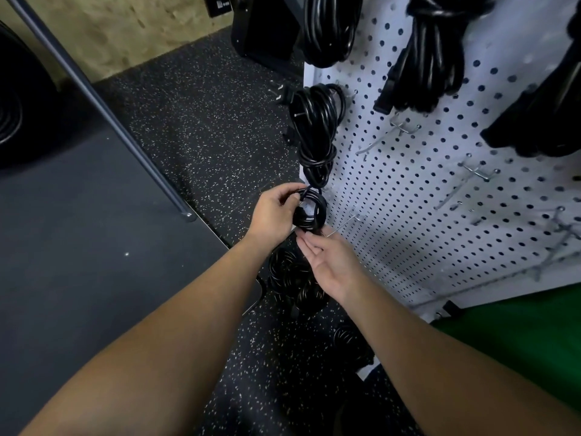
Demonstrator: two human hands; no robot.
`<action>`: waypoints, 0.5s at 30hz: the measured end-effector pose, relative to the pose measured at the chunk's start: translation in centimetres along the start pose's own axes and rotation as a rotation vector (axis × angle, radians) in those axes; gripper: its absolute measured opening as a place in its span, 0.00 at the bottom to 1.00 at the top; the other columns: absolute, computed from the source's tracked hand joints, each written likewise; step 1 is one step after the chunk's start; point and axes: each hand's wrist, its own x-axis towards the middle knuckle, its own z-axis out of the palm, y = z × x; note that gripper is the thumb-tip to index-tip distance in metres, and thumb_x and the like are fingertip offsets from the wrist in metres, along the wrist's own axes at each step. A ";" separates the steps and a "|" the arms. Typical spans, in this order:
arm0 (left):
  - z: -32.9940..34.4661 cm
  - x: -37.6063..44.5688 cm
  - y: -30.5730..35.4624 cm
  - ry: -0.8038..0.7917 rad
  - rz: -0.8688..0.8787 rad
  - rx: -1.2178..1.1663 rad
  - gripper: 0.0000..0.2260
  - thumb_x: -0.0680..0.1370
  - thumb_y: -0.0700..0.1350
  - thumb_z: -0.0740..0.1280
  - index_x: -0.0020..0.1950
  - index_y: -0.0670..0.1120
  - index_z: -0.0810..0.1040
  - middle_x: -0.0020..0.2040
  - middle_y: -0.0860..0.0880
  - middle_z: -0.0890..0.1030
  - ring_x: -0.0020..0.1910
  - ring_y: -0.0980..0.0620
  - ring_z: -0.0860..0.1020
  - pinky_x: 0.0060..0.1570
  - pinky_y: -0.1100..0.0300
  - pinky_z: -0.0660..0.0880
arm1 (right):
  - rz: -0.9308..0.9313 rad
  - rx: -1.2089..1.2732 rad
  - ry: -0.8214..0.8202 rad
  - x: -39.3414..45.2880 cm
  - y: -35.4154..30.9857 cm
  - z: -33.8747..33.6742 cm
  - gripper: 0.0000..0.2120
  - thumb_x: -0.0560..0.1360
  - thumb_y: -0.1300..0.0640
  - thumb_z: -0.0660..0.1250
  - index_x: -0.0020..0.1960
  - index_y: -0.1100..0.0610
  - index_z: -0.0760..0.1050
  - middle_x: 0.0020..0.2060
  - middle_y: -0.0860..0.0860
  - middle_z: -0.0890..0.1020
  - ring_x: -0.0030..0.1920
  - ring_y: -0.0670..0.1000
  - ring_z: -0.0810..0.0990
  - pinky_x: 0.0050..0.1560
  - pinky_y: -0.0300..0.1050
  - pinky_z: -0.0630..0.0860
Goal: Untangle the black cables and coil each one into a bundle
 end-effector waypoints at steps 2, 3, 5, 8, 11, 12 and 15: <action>0.1 0.0 -0.4 -0.013 -0.004 0.013 0.12 0.88 0.41 0.66 0.63 0.54 0.86 0.59 0.58 0.87 0.59 0.63 0.84 0.68 0.58 0.79 | -0.008 -0.040 -0.021 0.0 -0.1 -0.4 0.23 0.81 0.76 0.67 0.73 0.61 0.77 0.68 0.60 0.85 0.71 0.58 0.83 0.80 0.56 0.72; 0.0 -0.2 -0.5 -0.017 -0.003 0.036 0.12 0.88 0.42 0.66 0.67 0.52 0.85 0.62 0.56 0.86 0.62 0.62 0.83 0.70 0.58 0.78 | -0.007 -0.057 -0.020 -0.2 -0.2 -0.6 0.24 0.81 0.76 0.67 0.73 0.59 0.76 0.67 0.60 0.85 0.71 0.58 0.83 0.78 0.56 0.73; -0.1 -0.9 -1.2 -0.007 -0.008 0.082 0.16 0.89 0.47 0.64 0.77 0.51 0.79 0.71 0.55 0.82 0.67 0.64 0.80 0.74 0.61 0.73 | 0.004 -0.136 -0.003 -0.6 -0.4 -1.3 0.25 0.81 0.75 0.69 0.74 0.57 0.75 0.67 0.60 0.85 0.69 0.57 0.84 0.76 0.56 0.76; -0.1 -3.5 -2.6 0.085 -0.090 0.065 0.20 0.89 0.51 0.64 0.82 0.50 0.73 0.76 0.55 0.77 0.68 0.66 0.77 0.75 0.64 0.70 | -0.038 -0.621 0.072 -1.3 -0.4 -3.5 0.30 0.80 0.71 0.73 0.78 0.53 0.73 0.71 0.51 0.82 0.68 0.49 0.84 0.74 0.54 0.79; 0.8 -7.6 -4.9 0.128 -0.280 0.012 0.19 0.88 0.52 0.67 0.79 0.51 0.76 0.68 0.55 0.82 0.61 0.49 0.83 0.69 0.52 0.77 | -0.135 -1.121 0.163 -2.3 -0.5 -6.0 0.38 0.80 0.71 0.72 0.83 0.46 0.66 0.73 0.41 0.76 0.71 0.43 0.78 0.66 0.47 0.82; 1.3 -8.7 -5.9 0.112 -0.321 0.007 0.18 0.87 0.52 0.68 0.76 0.51 0.77 0.65 0.55 0.83 0.59 0.45 0.84 0.68 0.48 0.79 | -0.141 -1.181 0.180 -2.6 -0.6 -6.7 0.39 0.80 0.72 0.71 0.84 0.46 0.65 0.75 0.41 0.75 0.72 0.44 0.76 0.64 0.43 0.80; 3.2 -11.8 -8.1 0.029 -0.363 0.024 0.15 0.85 0.46 0.72 0.72 0.47 0.81 0.58 0.55 0.84 0.59 0.53 0.84 0.70 0.52 0.78 | -0.070 -1.353 0.194 -3.0 -0.2 -8.7 0.38 0.81 0.70 0.69 0.85 0.46 0.64 0.80 0.46 0.71 0.78 0.50 0.71 0.76 0.51 0.74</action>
